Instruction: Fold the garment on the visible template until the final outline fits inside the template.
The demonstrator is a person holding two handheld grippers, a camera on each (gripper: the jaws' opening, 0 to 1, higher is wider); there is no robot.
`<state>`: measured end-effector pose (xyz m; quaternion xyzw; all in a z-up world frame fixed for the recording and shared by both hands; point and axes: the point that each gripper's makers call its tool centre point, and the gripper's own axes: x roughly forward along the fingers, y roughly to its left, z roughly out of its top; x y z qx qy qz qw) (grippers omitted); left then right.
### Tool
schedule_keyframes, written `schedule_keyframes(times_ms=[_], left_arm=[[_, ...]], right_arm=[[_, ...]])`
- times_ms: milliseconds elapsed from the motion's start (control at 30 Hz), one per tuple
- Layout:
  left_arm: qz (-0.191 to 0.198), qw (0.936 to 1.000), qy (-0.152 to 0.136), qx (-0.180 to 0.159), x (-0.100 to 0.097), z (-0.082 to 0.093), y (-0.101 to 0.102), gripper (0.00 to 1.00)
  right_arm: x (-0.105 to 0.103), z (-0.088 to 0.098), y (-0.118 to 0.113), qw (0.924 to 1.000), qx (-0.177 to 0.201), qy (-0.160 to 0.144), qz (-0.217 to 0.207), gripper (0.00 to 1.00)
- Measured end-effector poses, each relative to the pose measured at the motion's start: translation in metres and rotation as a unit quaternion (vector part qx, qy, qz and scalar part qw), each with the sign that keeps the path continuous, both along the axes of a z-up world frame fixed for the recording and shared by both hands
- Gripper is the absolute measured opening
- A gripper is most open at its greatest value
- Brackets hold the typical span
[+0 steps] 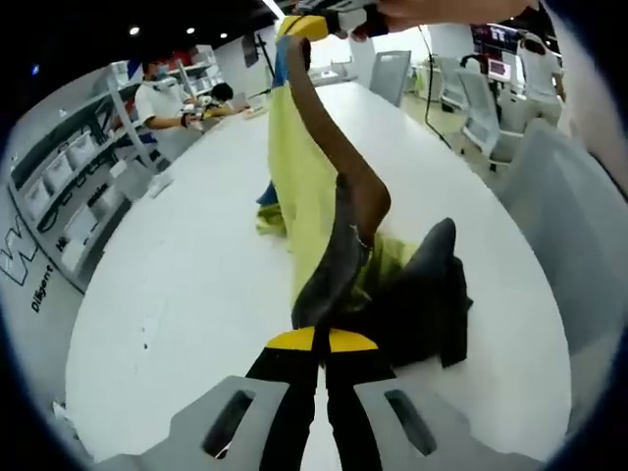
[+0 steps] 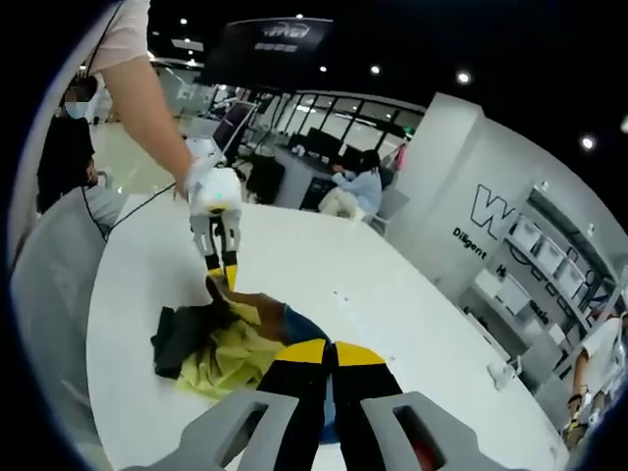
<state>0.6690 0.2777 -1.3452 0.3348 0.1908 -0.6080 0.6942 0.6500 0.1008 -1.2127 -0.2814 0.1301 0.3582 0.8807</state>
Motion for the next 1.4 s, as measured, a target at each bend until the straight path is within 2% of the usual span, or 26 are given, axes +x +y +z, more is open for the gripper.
schedule_keyframes(times_ms=[33,67,267,367,400,533,600,633,700,733,800,900,967,1033,1067,1133,1167,1233,1300,1400], left_arm=[[0.002,1.0,-0.001,-0.001,0.001,0.002,0.001,0.04],[0.021,0.9997,-0.002,-0.009,0.005,0.012,0.009,0.04],[0.09,0.9931,0.029,-0.07,0.014,0.053,0.029,0.04],[0.1,0.9904,0.051,-0.08,0.008,0.064,0.034,0.04],[0.099,0.9908,0.049,-0.078,0.006,0.065,0.035,0.04],[0.109,0.9901,0.059,-0.065,0.0,0.056,0.036,0.04],[0.125,0.9875,0.076,-0.059,-0.001,0.046,0.038,0.04],[0.135,0.9858,0.084,-0.054,0.0,0.037,0.04,0.04],[0.143,0.9836,0.1,-0.047,0.0,0.026,0.043,0.04],[0.151,0.982,0.108,-0.039,-0.002,0.018,0.044,0.04],[0.153,0.9812,0.114,-0.029,-0.005,0.005,0.045,0.04],[0.163,0.9784,0.125,-0.019,-0.009,-0.009,0.049,0.04],[0.172,0.9756,0.136,-0.015,-0.011,-0.016,0.052,0.04],[0.176,0.9744,0.139,-0.011,-0.013,-0.022,0.056,0.04],[0.18,0.9734,0.142,-0.011,-0.014,-0.023,0.057,0.04],[0.187,0.9714,0.147,-0.012,-0.016,-0.026,0.06,0.04],[0.189,0.9707,0.148,-0.012,-0.017,-0.027,0.061,0.04],[0.191,0.97,0.15,-0.012,-0.019,-0.029,0.063,0.04],[0.192,0.9693,0.153,-0.011,-0.021,-0.03,0.064,0.04],[0.194,0.9689,0.153,-0.01,-0.023,-0.03,0.067,0.04]], right_arm=[[0.0,0.0,0.0,1.0,0.001,0.001,-0.001,0.0],[-0.001,-0.001,-0.002,0.9999,0.009,0.004,-0.005,0.0],[-0.011,-0.009,-0.002,0.9995,0.023,0.022,-0.005,0.0],[-0.018,-0.018,0.004,0.9988,0.028,0.039,0.011,0.0],[-0.02,-0.022,0.004,0.9986,0.029,0.043,0.013,0.0],[-0.024,-0.05,0.006,0.9956,0.041,0.083,0.014,0.0],[-0.025,-0.067,0.009,0.9937,0.042,0.103,0.015,0.0],[-0.028,-0.08,0.011,0.9912,0.043,0.124,0.021,0.0],[-0.026,-0.092,0.012,0.9905,0.038,0.131,0.022,0.0],[-0.031,-0.103,0.018,0.9851,0.053,0.162,0.025,0.0],[-0.027,-0.116,0.021,0.9841,0.05,0.169,0.026,0.0],[-0.03,-0.132,0.03,0.9786,0.06,0.194,0.033,0.0],[-0.035,-0.146,0.035,0.9717,0.063,0.224,0.04,0.0],[-0.044,-0.159,0.041,0.961,0.075,0.262,0.049,0.0],[-0.042,-0.162,0.041,0.9632,0.068,0.255,0.051,0.0],[-0.049,-0.169,0.045,0.9558,0.079,0.278,0.054,0.0],[-0.049,-0.171,0.046,0.9545,0.084,0.281,0.054,0.01],[-0.052,-0.175,0.047,0.9522,0.08,0.29,0.054,0.1],[-0.058,-0.181,0.047,0.9458,0.081,0.31,0.054,0.15],[-0.06,-0.188,0.043,0.9459,0.067,0.313,0.05,0.13]])
